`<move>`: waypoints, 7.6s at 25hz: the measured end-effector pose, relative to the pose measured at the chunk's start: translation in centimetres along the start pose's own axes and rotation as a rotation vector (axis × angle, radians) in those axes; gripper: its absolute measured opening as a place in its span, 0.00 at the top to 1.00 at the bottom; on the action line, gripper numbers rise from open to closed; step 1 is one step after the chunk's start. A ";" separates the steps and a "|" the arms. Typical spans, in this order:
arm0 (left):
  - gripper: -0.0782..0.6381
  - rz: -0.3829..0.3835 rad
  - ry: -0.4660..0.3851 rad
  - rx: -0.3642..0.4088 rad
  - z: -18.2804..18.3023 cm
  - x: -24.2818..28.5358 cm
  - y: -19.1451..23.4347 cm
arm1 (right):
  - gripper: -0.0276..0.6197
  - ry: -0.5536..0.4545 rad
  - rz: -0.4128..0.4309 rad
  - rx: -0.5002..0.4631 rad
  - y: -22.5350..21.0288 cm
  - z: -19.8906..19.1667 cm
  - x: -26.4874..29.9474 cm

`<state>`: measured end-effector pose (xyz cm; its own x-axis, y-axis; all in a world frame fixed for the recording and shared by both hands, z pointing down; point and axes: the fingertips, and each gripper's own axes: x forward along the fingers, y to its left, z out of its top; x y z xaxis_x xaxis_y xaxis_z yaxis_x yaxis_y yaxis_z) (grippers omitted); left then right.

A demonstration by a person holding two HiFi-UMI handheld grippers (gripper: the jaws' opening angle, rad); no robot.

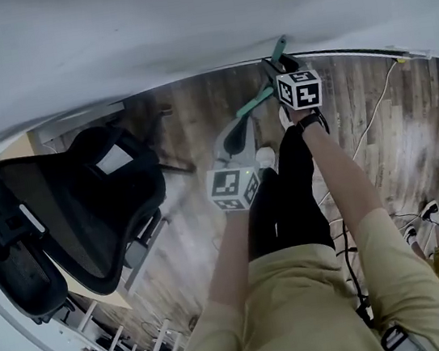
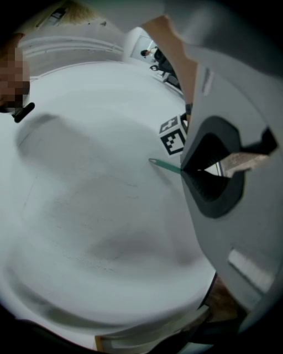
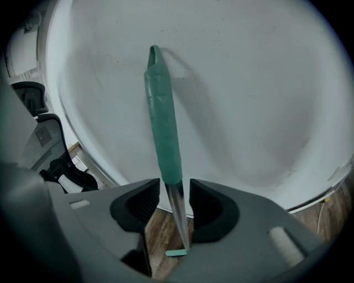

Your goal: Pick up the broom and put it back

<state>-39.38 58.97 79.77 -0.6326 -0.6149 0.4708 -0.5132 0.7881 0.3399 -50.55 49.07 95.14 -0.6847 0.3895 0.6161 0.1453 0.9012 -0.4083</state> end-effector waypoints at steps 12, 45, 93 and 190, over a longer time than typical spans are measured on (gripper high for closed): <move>0.89 -0.002 -0.001 -0.048 1.0 -2.6 0.0 | 0.82 0.046 0.014 -0.105 3.1 -1.6 -4.9; 0.89 -0.214 -0.341 0.336 30.2 -17.8 -18.9 | 0.82 -0.665 -0.211 -0.280 19.5 25.9 -48.7; 0.89 -1.002 -0.097 0.500 10.3 -11.4 -78.6 | 0.81 -0.898 -0.928 0.050 -13.5 3.8 -98.9; 0.89 -0.018 0.076 -0.067 -8.9 47.7 -84.5 | 0.82 0.133 -0.112 -0.230 -82.8 2.3 -51.8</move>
<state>-21.04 -36.74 80.80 -0.5765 -0.6276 0.5232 -0.4828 0.7783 0.4015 -28.76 -46.18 95.56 -0.6081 0.2928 0.7379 0.2422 0.9536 -0.1788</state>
